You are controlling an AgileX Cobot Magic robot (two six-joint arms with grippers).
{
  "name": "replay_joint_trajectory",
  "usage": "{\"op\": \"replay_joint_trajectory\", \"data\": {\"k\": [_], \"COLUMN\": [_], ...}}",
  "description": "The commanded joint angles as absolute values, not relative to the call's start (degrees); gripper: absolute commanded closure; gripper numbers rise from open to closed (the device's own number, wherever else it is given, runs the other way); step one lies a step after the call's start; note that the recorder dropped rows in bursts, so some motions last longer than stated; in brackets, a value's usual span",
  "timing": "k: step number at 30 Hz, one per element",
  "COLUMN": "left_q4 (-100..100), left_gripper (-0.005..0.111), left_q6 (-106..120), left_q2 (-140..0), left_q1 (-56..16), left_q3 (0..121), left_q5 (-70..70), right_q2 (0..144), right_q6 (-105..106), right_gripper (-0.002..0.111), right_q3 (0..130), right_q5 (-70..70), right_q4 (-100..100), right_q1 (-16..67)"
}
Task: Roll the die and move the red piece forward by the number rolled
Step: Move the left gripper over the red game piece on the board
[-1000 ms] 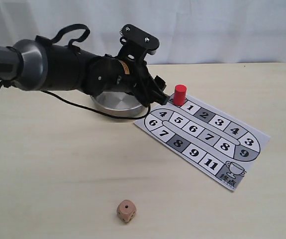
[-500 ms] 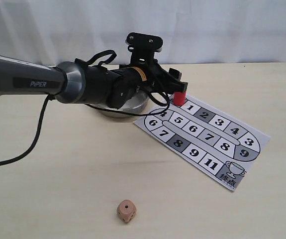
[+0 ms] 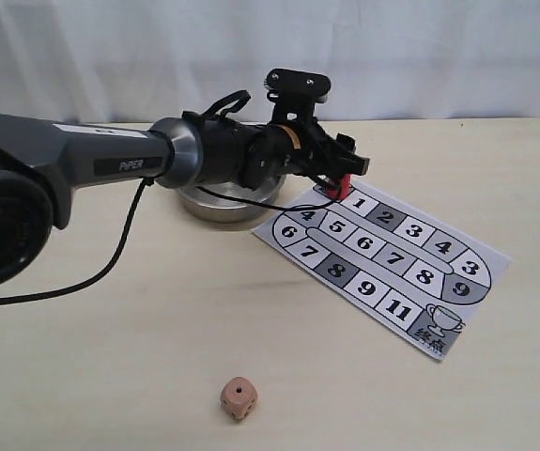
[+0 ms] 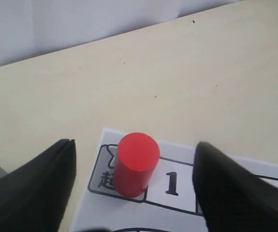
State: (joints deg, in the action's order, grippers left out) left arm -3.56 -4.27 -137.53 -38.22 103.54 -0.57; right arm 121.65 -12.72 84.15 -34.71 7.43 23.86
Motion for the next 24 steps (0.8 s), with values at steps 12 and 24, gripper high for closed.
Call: {"op": "replay_joint_trajectory", "data": {"k": [12,24], "left_q4": [-3.8,-3.7], "left_gripper": [0.042,0.042], "left_q6": [-4.5,-4.6], "left_q2": [-145.4,-146.4], "left_q1": [-39.3,-40.5], "left_q3": [121.5,123.4], "left_q5": [-14.9,-14.0], "right_q2": [122.0,122.0], "right_q6": [-12.7,-12.7], "right_gripper": [0.104,0.104], "right_q3": [84.0,84.0], "right_q5": [-34.1,-34.1], "right_q4": [7.3,7.3], "right_q1": [23.5,23.5]}}
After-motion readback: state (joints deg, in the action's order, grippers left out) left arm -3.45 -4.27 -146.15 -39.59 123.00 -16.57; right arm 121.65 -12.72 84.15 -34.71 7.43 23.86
